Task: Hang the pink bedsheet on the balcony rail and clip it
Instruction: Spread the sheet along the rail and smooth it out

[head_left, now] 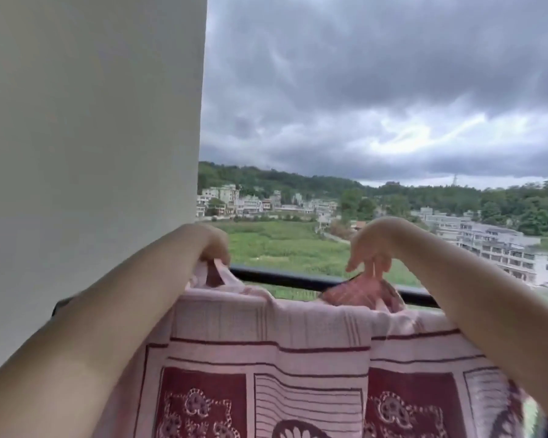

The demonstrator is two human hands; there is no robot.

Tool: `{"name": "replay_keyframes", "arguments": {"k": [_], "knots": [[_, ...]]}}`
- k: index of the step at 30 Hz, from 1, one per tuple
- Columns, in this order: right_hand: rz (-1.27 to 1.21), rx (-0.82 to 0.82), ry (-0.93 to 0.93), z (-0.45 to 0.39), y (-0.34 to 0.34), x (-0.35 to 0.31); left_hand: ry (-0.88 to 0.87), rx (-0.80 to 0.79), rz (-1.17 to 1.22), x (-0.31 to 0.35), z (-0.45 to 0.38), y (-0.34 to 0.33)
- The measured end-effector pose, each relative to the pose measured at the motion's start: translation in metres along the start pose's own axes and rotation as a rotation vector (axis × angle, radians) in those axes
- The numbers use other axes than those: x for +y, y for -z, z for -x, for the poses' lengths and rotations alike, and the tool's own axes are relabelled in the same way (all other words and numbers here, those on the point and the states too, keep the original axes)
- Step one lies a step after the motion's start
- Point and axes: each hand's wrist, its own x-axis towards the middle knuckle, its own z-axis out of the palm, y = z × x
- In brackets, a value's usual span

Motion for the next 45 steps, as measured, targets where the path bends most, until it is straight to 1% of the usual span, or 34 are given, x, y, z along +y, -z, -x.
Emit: {"name": "replay_keyframes", "arguments": {"k": [1,2,3,5,6,7,8,10,11,12,14,16,18,19,22,26,28,30,32,34,35,37,38,39,40,41,42,43,44,45], "knots": [[-0.044,-0.040,0.074,0.007,-0.002,-0.008,-0.041,-0.073,0.076,-0.002,0.003,-0.001],[-0.081,-0.050,0.152,0.012,-0.002,-0.015,-0.093,-0.065,0.164,-0.005,0.005,-0.001],[-0.103,-0.041,0.228,0.021,-0.003,-0.022,-0.148,0.006,0.262,-0.007,0.011,0.002],[-0.109,-0.016,0.418,0.038,-0.006,-0.032,-0.240,0.257,0.386,-0.009,0.027,0.009],[-0.153,-0.019,0.529,0.046,-0.006,-0.035,-0.274,0.383,0.382,-0.010,0.039,0.011],[-0.219,-0.057,0.653,0.055,-0.005,-0.038,-0.308,0.478,0.351,-0.012,0.054,0.012],[-0.280,-0.123,0.770,0.065,-0.006,-0.042,-0.333,0.516,0.323,-0.014,0.073,0.009],[-0.242,-0.211,0.927,0.076,-0.012,-0.048,-0.400,0.523,0.305,-0.025,0.105,-0.010],[-0.198,-0.196,0.960,0.075,-0.017,-0.052,-0.433,0.510,0.316,-0.032,0.121,-0.024],[-0.171,-0.136,0.963,0.077,-0.022,-0.056,-0.476,0.518,0.322,-0.041,0.135,-0.038],[-0.122,-0.024,0.947,0.081,-0.027,-0.063,-0.542,0.620,0.287,-0.058,0.157,-0.062],[-0.102,0.005,0.907,0.089,-0.030,-0.066,-0.575,0.752,0.189,-0.071,0.169,-0.074],[-0.135,0.041,0.884,0.099,-0.032,-0.066,-0.558,0.874,0.081,-0.080,0.172,-0.075],[-0.145,0.072,0.876,0.102,-0.033,-0.065,-0.534,0.903,0.049,-0.080,0.173,-0.072],[-0.110,0.191,0.837,0.113,-0.041,-0.063,-0.466,0.922,0.017,-0.077,0.179,-0.067],[0.114,0.437,0.742,0.126,-0.047,-0.062,-0.381,0.864,-0.050,-0.066,0.180,-0.061],[0.215,0.549,0.663,0.137,-0.036,-0.058,-0.250,0.840,0.033,-0.066,0.169,-0.044],[0.251,0.702,0.544,0.136,-0.015,-0.054,-0.091,0.856,0.204,-0.061,0.156,-0.015],[0.248,0.899,0.415,0.125,0.012,-0.051,0.011,0.958,0.315,-0.045,0.137,0.020],[0.166,1.086,0.262,0.112,0.034,-0.051,0.070,1.020,0.314,-0.027,0.114,0.049],[0.084,1.165,0.160,0.104,0.045,-0.050,0.073,1.034,0.298,-0.019,0.103,0.061],[-0.099,1.251,0.013,0.084,0.056,-0.043,0.038,1.020,0.313,-0.010,0.076,0.075],[-0.158,1.263,-0.019,0.074,0.057,-0.041,0.013,0.972,0.359,-0.006,0.062,0.078],[-0.185,1.224,-0.026,0.065,0.053,-0.041,-0.032,0.878,0.359,-0.001,0.051,0.075],[-0.130,1.125,-0.003,0.052,0.044,-0.042,-0.087,0.717,0.295,0.005,0.040,0.065],[-0.026,0.968,0.039,0.044,0.030,-0.045,-0.135,0.518,0.261,0.009,0.036,0.050],[0.057,0.764,0.071,0.035,0.017,-0.048,-0.166,0.337,0.179,0.011,0.031,0.032],[0.091,0.523,0.074,0.027,0.004,-0.051,-0.150,0.132,0.136,0.011,0.032,0.015],[0.048,0.261,0.045,0.020,-0.007,-0.052,-0.147,-0.035,0.122,0.007,0.035,-0.001],[-0.025,0.042,0.030,0.017,-0.014,-0.054,-0.146,-0.129,0.101,0.003,0.043,-0.010]]}}
